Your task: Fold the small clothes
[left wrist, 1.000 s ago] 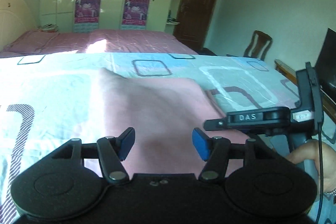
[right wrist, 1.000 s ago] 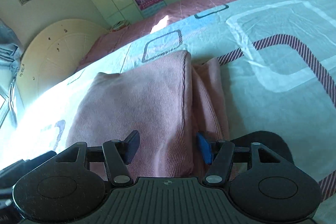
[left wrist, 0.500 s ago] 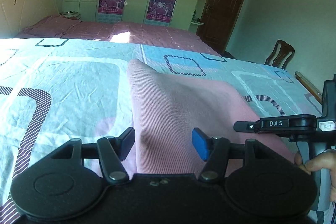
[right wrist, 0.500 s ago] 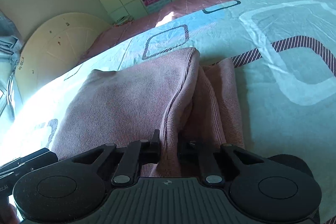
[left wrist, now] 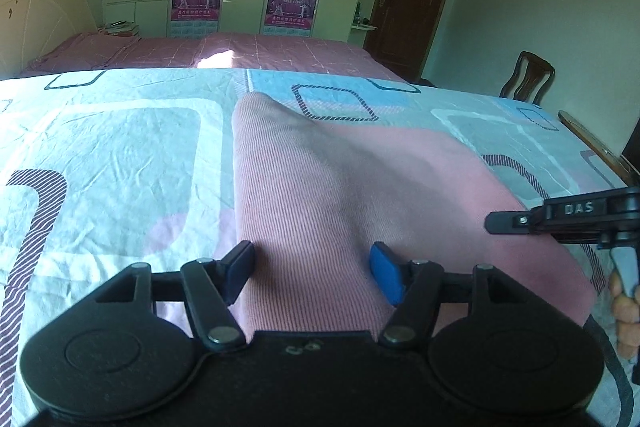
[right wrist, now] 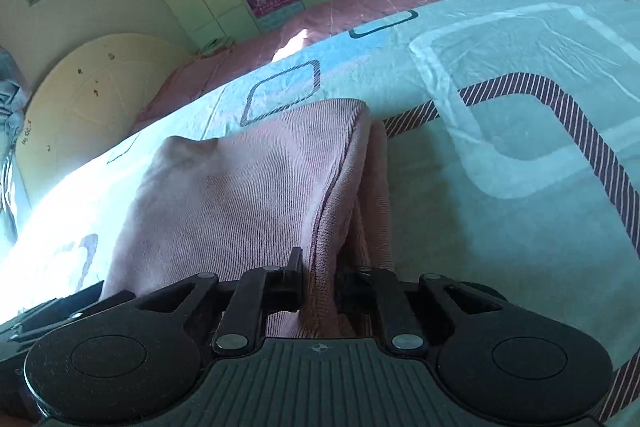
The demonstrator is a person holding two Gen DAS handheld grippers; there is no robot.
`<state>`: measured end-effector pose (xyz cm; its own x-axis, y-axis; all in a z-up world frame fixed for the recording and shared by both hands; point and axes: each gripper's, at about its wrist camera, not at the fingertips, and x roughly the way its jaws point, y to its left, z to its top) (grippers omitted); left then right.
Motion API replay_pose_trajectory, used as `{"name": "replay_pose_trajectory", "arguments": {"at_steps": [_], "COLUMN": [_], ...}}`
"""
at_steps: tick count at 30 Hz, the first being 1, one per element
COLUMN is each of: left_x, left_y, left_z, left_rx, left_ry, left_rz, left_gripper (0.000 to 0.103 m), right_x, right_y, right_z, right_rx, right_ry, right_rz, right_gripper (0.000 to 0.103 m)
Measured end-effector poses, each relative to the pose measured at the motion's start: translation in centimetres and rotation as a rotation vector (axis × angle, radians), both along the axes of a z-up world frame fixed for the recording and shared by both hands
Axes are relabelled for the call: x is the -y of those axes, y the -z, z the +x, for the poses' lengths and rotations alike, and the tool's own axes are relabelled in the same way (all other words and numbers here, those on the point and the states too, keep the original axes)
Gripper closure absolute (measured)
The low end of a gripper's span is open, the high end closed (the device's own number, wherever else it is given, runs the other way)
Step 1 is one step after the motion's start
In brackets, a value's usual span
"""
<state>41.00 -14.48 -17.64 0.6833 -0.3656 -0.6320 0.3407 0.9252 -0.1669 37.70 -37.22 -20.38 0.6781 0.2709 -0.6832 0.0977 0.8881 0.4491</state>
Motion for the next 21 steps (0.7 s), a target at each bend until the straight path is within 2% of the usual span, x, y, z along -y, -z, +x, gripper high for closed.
{"name": "replay_pose_trajectory", "arguments": {"at_steps": [3,9,14,16,18,21], "left_x": [-0.5,-0.7,-0.7,-0.8,-0.8,-1.0], "left_y": [-0.3,0.0,0.4,0.4,0.0,-1.3], "left_z": [-0.3,-0.2,-0.2,-0.3,-0.2,-0.2], "left_rx": [-0.007,-0.016,-0.020,-0.021,-0.032,-0.027], "left_ry": [0.004,0.017,0.025,0.025,0.022,0.011], "left_rz": [-0.007,-0.008,-0.007,-0.006,-0.010,-0.032], "left_gripper": [0.038,0.039,0.038,0.038,0.038,0.042], "right_x": [0.7,1.0,1.0,1.3,1.3,1.2], "right_y": [-1.0,-1.1,0.5,0.9,0.3,-1.6], "right_z": [-2.4,-6.5,-8.1,-8.3,-8.3,-8.5], "right_rx": [-0.004,-0.024,-0.079,-0.086,-0.091,-0.048], "right_ry": [-0.009,0.005,0.040,0.055,0.046,0.036], "right_rz": [0.039,0.023,-0.063,-0.031,-0.026,-0.051], "right_gripper": [0.083,0.083,0.083,0.083,0.083,0.083]}}
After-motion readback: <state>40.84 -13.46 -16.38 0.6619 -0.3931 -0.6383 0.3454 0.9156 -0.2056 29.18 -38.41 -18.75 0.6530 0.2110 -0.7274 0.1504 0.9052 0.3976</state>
